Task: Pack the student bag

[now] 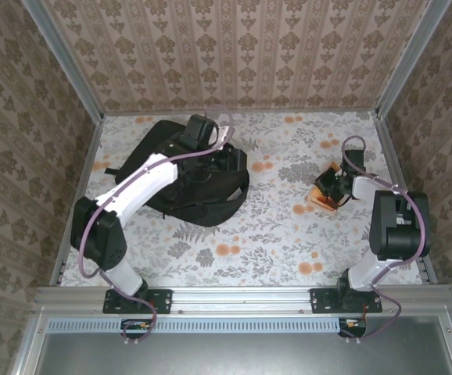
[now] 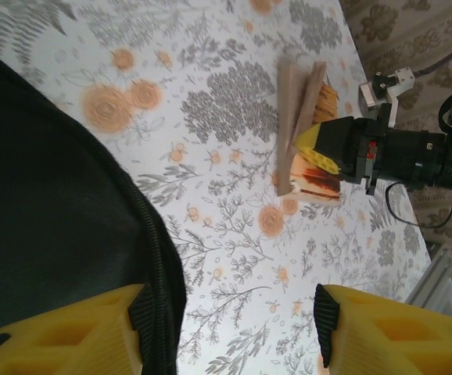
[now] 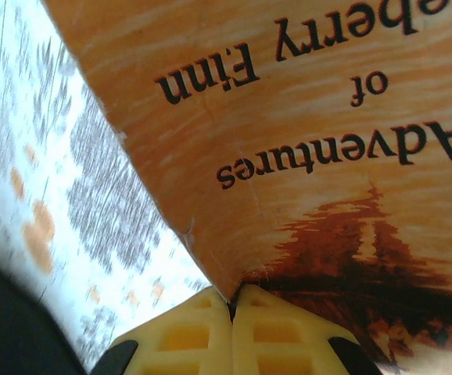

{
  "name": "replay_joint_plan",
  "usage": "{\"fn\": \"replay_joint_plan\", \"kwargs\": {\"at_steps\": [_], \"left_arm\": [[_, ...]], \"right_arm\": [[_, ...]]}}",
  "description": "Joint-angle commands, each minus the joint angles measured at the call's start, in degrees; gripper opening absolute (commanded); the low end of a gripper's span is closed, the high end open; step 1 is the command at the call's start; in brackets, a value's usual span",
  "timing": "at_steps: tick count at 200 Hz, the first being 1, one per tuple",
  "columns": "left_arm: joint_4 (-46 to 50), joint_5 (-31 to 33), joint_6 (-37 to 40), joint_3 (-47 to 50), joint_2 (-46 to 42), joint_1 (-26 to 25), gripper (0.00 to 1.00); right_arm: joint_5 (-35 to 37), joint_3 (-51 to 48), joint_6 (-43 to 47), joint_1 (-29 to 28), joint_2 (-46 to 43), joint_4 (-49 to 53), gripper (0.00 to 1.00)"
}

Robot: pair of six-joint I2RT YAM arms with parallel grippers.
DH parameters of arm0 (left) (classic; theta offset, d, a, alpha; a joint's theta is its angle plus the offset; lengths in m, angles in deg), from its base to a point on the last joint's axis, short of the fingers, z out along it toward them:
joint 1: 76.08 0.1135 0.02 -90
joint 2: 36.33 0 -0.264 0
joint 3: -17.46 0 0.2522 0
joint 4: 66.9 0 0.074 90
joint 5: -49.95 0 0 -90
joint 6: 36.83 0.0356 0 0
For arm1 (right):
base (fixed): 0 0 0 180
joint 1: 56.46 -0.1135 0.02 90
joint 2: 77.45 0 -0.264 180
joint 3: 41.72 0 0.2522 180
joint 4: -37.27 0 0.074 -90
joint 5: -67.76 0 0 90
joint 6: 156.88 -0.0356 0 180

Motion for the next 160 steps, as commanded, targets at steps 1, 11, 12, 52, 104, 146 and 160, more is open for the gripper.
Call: {"fn": "replay_joint_plan", "kwargs": {"at_steps": [1, 11, 12, 52, 104, 146, 160], "left_arm": [[0.9, -4.1, 0.1, -4.9, 4.0, -2.3, 0.59], [2.6, -4.1, 0.5, -7.4, 5.9, -3.6, 0.6], [2.8, -4.0, 0.6, -7.7, 6.1, -3.8, 0.6], [6.3, -1.2, 1.5, -17.2, 15.1, -9.3, 0.67], [2.0, -5.4, 0.4, -23.2, 26.2, -10.8, 0.68], [-3.2, -10.5, 0.9, -25.1, 31.8, -12.0, 0.67], [-5.7, -13.5, 0.3, -24.4, 32.8, -12.5, 0.67]], "right_arm": [[-7.8, -5.0, -7.6, -1.5, -1.3, -3.3, 0.0], [-8.9, -6.0, -8.5, -1.7, -2.7, -4.1, 0.0], [-9.0, -6.0, -8.5, -1.7, -2.8, -4.1, 0.0], [-12.3, -7.7, -8.3, -1.7, -8.8, -2.9, 0.0], [-16.6, -11.3, -10.2, -1.2, -13.9, -3.8, 0.0], [-18.3, -11.6, -10.1, -0.2, -18.3, -1.9, 0.0], [-18.8, -12.0, -10.8, 0.2, -18.6, -2.3, 0.0]]}}
